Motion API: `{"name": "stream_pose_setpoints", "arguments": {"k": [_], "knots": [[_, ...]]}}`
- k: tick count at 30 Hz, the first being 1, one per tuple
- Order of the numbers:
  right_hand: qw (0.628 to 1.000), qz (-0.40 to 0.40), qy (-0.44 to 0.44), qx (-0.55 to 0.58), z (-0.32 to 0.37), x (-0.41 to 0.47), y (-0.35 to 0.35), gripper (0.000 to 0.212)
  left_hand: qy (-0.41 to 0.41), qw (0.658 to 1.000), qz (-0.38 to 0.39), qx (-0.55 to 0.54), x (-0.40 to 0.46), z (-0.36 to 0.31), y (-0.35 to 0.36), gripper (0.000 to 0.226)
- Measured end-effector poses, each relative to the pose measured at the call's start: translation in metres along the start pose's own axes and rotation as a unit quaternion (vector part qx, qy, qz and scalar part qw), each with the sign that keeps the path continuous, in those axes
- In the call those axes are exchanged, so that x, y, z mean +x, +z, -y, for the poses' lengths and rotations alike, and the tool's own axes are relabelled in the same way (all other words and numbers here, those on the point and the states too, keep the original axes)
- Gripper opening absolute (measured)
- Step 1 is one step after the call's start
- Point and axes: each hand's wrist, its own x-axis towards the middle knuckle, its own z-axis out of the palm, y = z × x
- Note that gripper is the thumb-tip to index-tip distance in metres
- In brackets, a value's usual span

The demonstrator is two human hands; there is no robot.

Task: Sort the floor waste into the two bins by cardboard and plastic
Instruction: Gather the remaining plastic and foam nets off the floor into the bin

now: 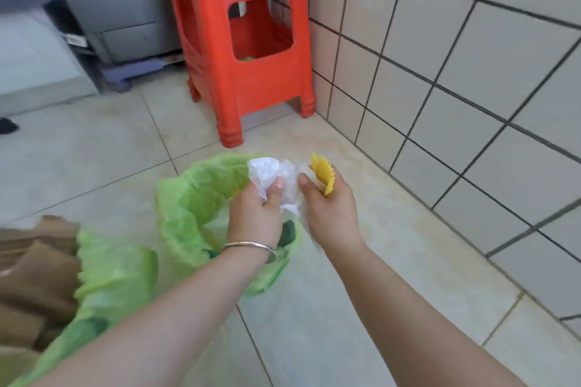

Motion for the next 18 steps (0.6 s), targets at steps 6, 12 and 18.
{"name": "stream_pose_setpoints", "arguments": {"k": [6,12,18], "knots": [[1.000,0.017,-0.011,-0.002,0.009,0.011,0.083,0.013,0.025,0.997,-0.060,0.040,0.033,0.024,-0.056,0.028],[0.986,0.037,-0.034,-0.157,-0.029,0.024,0.123,0.029,0.020,0.998,0.008,0.066,0.053,0.059,-0.059,0.047],[0.906,0.117,0.054,-0.403,-0.070,0.052,0.133,0.032,0.020,0.920,0.207,0.333,0.083,0.083,-0.050,0.064]]}}
